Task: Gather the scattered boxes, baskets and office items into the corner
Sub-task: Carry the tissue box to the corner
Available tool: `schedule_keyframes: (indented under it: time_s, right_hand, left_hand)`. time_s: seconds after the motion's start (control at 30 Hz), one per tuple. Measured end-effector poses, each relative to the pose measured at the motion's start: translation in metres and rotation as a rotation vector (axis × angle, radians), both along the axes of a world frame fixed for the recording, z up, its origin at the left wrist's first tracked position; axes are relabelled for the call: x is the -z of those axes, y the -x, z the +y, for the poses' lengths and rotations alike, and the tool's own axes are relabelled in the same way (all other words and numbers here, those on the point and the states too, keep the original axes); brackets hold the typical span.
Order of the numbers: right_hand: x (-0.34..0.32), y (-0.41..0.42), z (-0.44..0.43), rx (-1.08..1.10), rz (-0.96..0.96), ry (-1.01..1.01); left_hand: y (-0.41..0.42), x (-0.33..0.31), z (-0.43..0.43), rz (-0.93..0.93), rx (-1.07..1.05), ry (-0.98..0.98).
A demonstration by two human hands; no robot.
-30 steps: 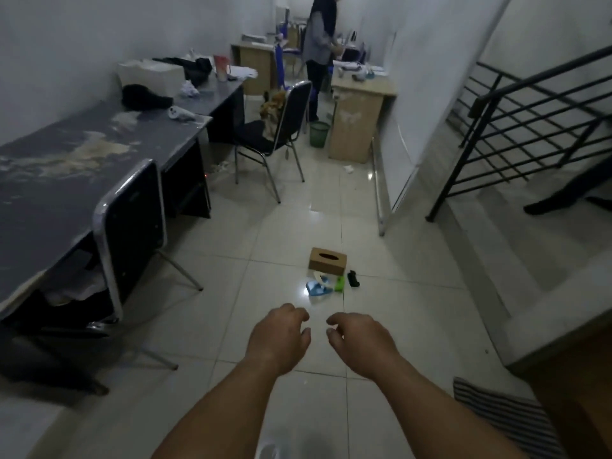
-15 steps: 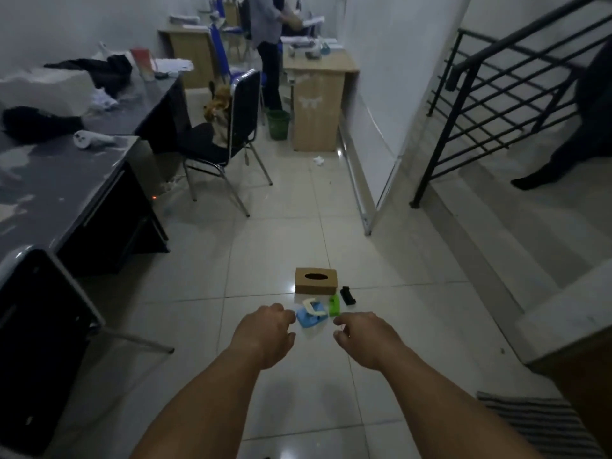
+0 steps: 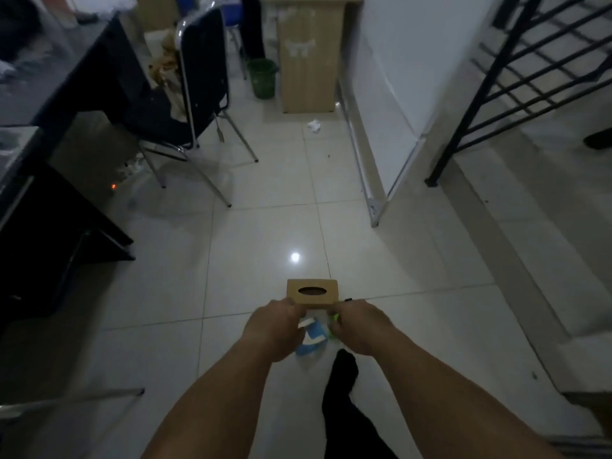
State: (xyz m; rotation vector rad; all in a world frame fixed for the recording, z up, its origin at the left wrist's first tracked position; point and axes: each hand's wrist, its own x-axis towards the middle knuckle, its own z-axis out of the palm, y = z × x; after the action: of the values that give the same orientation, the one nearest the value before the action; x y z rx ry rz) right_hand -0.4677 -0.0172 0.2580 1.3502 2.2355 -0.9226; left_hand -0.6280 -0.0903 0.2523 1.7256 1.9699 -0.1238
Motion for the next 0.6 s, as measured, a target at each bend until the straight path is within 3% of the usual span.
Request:
schedule_keyframes:
  time_s: [0.3,0.6]
  right_hand:
    - [0.109,0.044,0.165,-0.044,-0.070,0.159]
    - [0.360,0.074,0.238,0.036,-0.171,0.137]
  left_hand:
    - [0.032,0.123,0.148,-0.113,-0.290,0.135]
    - [0.046,0.365,0.228,-0.091,-0.374,0.202]
